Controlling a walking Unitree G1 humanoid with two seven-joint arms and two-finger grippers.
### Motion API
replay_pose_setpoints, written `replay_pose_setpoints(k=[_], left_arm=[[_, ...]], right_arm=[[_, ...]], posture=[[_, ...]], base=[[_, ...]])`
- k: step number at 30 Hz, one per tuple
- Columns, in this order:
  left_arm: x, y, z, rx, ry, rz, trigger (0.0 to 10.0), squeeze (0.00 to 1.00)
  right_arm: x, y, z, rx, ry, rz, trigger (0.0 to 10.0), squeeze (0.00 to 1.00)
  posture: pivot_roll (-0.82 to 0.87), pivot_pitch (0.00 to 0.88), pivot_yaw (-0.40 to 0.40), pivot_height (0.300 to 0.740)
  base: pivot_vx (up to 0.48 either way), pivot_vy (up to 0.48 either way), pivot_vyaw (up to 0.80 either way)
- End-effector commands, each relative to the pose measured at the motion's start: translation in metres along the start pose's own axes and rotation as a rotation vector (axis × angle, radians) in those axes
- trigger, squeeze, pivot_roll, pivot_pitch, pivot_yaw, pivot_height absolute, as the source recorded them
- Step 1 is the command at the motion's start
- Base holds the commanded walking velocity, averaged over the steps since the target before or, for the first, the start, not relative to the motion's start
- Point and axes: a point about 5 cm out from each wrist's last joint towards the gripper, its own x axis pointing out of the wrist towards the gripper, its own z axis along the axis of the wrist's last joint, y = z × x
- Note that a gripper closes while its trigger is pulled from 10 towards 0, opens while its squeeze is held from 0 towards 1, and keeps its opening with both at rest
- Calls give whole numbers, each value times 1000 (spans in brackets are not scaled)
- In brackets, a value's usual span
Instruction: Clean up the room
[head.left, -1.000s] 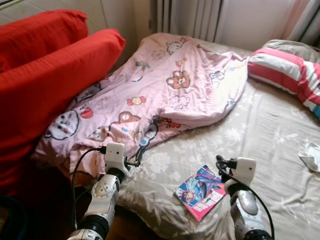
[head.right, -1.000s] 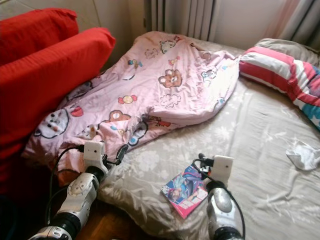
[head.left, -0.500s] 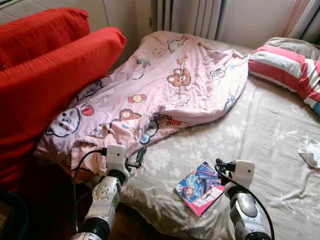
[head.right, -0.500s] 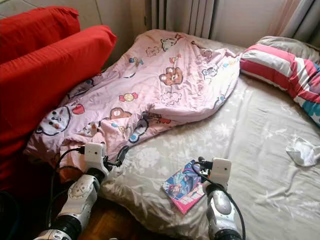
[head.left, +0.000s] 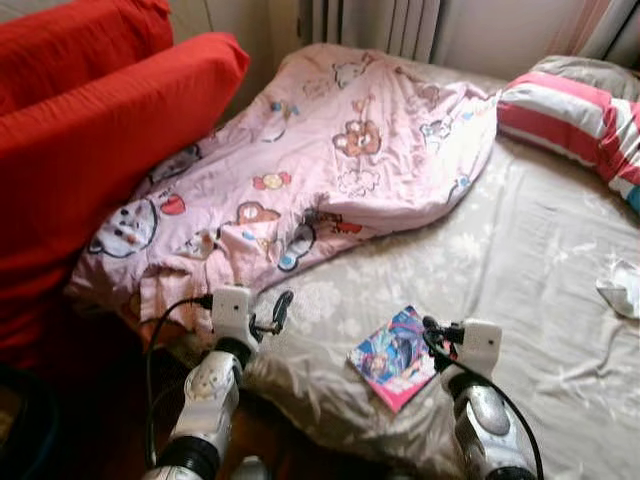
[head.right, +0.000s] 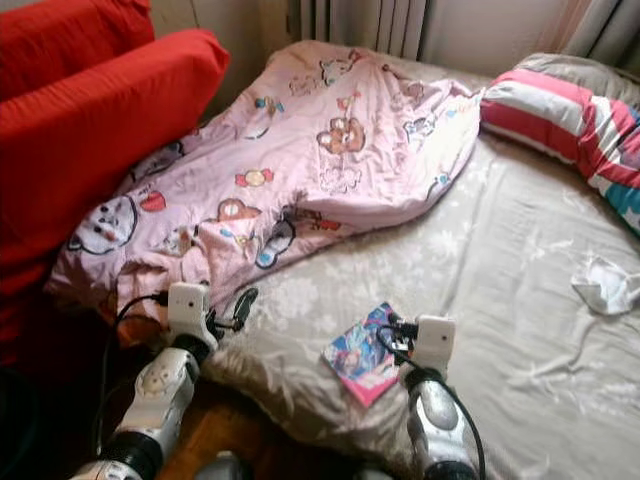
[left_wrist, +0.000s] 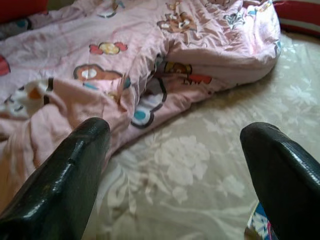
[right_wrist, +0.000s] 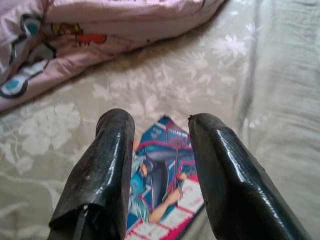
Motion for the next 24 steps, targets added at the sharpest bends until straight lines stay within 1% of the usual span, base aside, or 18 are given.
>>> replay_pose_setpoints(k=[1, 6, 8, 11, 13, 17, 23, 24], left_arm=[[-4, 1, -4, -3, 18, 0, 10000, 0], [-4, 0, -4, -1, 22, -6, 10000, 0], [-4, 0, -4, -1, 22, -7, 10000, 0], [-4, 0, -4, 3, 25, -11, 10000, 0], [-4, 1, -4, 5, 27, -11, 10000, 0], [-5, 2, -4, 9, 27, -12, 10000, 0], [-5, 5, -1, 9, 22, -9, 10000, 0], [-5, 6, 0, 12, 20, -11, 10000, 0]], right_arm=[[-2, 1, -3, 10, 7, 6, 10000, 0], [-4, 4, -10, 4, 56, 31, 10000, 0], [-4, 5, -11, -2, 67, 33, 10000, 0], [-4, 5, -9, 0, 42, 35, 10000, 0], [-5, 4, -9, 19, 32, 32, 10000, 0], [-5, 5, -9, 13, 36, 38, 10000, 0], [-2, 11, -7, 25, 38, 58, 10000, 0], [0, 14, -6, 43, 40, 63, 10000, 0]], posture=[[85, 202, -7, 671], [85, 207, -6, 671], [83, 206, -5, 661], [83, 204, -3, 643], [85, 202, -2, 643], [88, 201, -1, 643], [108, 205, 7, 643], [114, 204, 9, 643]], base=[[0, 0, 0], [0, 0, 0], [0, 0, 0], [0, 0, 0], [0, 0, 0], [0, 0, 0], [0, 0, 0], [0, 0, 0]])
